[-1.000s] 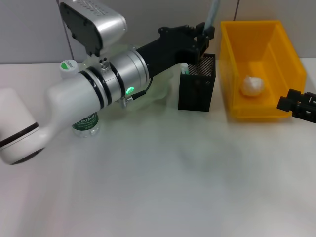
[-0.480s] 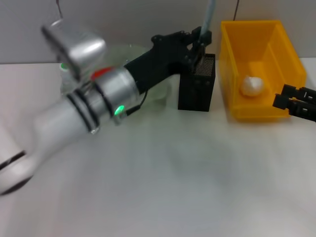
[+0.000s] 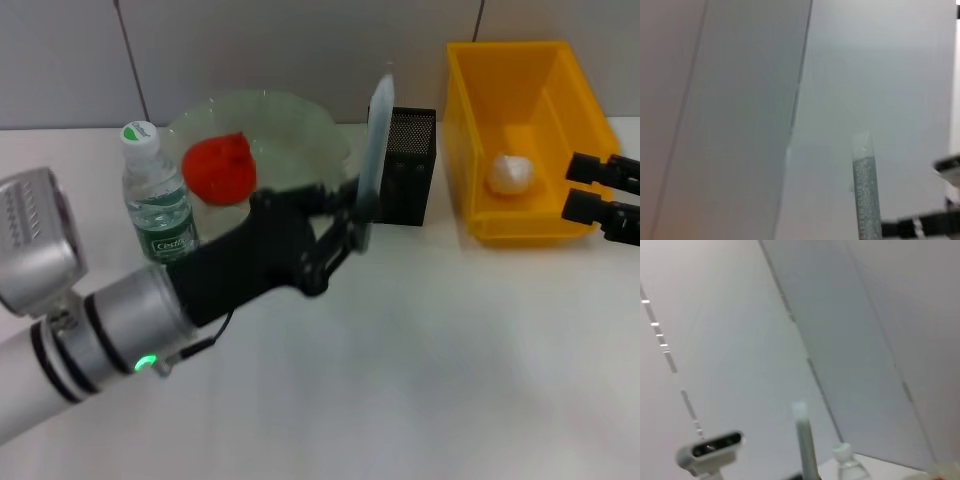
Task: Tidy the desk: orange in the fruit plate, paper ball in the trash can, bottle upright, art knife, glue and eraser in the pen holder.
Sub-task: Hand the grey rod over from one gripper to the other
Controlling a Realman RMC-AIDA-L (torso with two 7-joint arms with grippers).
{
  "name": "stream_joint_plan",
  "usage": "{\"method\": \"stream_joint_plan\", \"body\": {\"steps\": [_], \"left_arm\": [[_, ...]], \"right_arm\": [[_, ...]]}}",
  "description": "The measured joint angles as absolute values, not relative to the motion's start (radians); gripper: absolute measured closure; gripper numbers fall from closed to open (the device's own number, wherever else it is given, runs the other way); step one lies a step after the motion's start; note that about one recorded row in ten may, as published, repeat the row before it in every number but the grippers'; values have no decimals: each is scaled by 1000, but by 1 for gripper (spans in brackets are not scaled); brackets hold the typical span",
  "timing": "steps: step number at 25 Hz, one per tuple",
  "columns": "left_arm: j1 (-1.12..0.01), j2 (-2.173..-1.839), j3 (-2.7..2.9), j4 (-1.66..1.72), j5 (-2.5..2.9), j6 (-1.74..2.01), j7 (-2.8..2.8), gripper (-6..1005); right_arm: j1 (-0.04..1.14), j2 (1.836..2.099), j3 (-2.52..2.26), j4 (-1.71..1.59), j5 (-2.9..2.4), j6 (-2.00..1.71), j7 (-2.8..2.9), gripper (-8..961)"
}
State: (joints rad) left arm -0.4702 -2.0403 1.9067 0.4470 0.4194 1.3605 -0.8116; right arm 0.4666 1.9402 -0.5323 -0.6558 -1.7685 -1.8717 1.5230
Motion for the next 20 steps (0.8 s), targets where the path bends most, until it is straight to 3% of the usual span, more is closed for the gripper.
{"method": "stream_joint_plan", "body": {"steps": [9,20], "left_arm": [[-525,-2028,1907,353,575,1470,-912,846],[-529,-2048,1905,353,581,1487,-914,846]], "right_arm": [[555,1957,-551,-640,-1770,-1954,1530,182],[588,1985,-632,-629,-1774,-1946,1517,209]]}}
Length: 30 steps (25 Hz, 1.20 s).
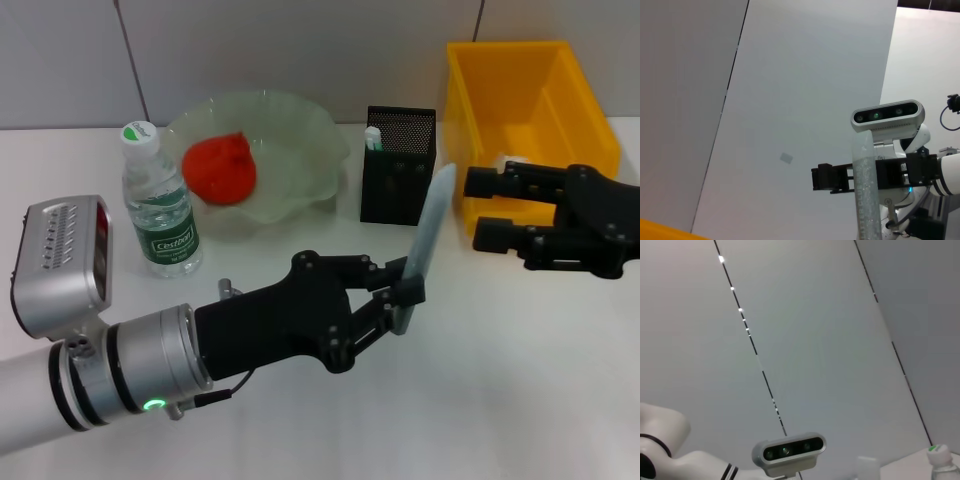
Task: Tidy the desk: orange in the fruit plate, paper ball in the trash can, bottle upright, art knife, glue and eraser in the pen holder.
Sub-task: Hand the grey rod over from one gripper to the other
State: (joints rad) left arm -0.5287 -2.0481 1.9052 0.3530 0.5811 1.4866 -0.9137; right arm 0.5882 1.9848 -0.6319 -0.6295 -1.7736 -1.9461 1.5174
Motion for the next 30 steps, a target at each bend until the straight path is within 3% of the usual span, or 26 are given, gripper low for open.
{"method": "stream_joint_plan", "body": {"steps": [18,23,30], "left_arm": [[-533,-2065,1906,360,580,1491,-909,846],[-535,-2066,1907,360,580,1490,-908,847],[-540,-2068,1907,360,580,1483,-905,850]], "right_arm": [[603,2010,-681,-622,-1776,-1912,1484,294],[608,2012,-681,-621,-1776,-1911,1483,516],[614,2012,-688,-621,-1776,-1911,1481,535]]}}
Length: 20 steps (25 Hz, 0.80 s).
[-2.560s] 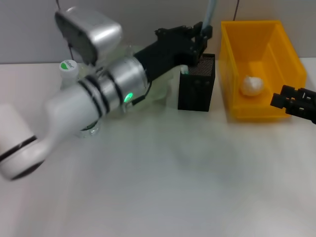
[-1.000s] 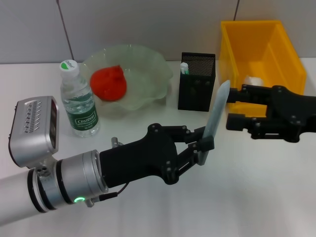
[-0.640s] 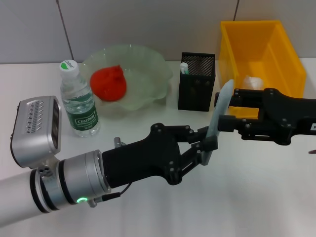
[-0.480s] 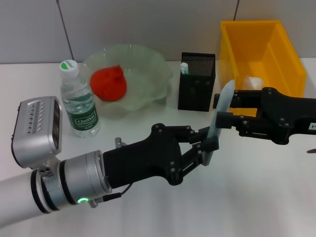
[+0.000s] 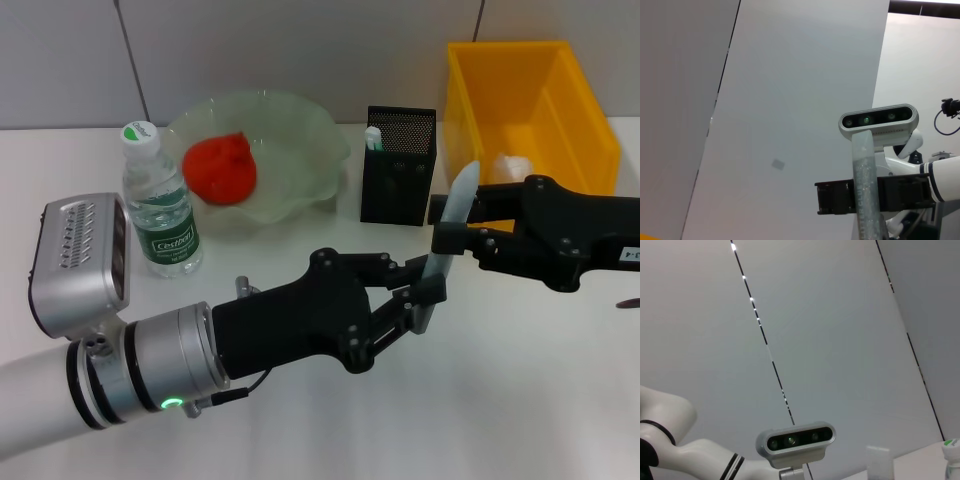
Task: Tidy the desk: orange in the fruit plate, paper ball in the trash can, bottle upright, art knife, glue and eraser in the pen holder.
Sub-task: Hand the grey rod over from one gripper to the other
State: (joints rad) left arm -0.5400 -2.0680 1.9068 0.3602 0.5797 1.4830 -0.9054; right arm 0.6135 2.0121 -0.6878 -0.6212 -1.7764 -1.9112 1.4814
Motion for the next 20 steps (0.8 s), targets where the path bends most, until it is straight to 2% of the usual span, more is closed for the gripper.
{"method": "stream_joint_plan", "body": {"steps": [1,7,12,20], "left_arm": [[-541,-2068,1907,360,580,1483,-904,850],[-544,-2068,1906,356,579,1483,-894,812],[-546,-2068,1905,352,574,1481,-895,780],[-549,-2065,1906,352,578,1476,-898,729]], "right_arm": [[614,2013,-688,-621,-1776,-1911,1481,538],[614,2013,-688,-621,-1774,-1909,1476,717],[613,2015,-687,-621,-1771,-1907,1466,800],[616,2019,-687,-621,-1770,-1905,1466,799]]}}
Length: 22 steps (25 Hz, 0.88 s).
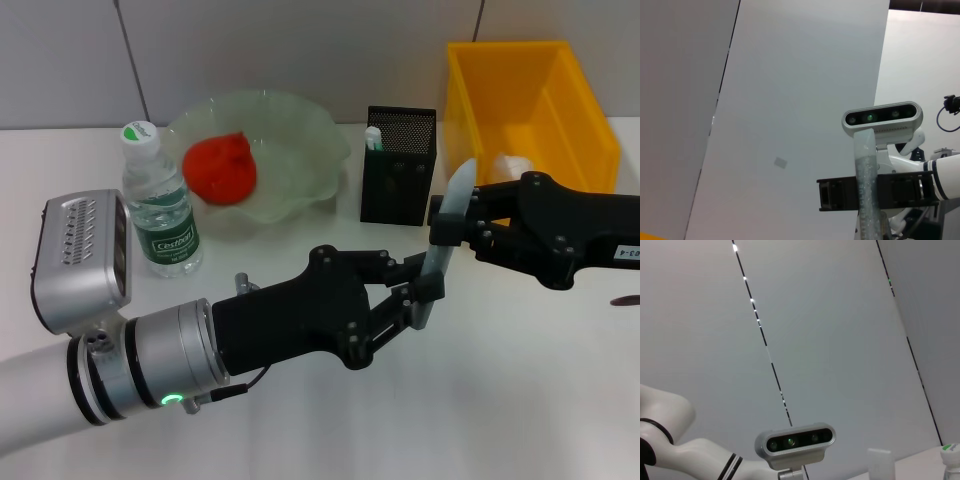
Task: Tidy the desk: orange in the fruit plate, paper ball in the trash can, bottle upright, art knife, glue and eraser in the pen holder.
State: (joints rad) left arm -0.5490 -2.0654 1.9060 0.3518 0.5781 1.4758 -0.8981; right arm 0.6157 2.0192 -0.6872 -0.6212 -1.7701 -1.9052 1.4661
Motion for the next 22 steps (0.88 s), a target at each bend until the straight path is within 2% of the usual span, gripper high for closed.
{"method": "stream_joint_plan", "body": {"steps": [8,19,22], "left_arm": [[-544,-2063,1906,351,578,1472,-905,678],[-544,-2058,1902,351,578,1472,-914,442],[-540,-2046,1890,339,597,1471,-908,320]], "right_arm": [[614,2022,-687,-621,-1768,-1898,1466,800],[608,2023,-679,-621,-1768,-1897,1466,807],[606,2015,-670,-624,-1767,-1896,1472,808]]}}
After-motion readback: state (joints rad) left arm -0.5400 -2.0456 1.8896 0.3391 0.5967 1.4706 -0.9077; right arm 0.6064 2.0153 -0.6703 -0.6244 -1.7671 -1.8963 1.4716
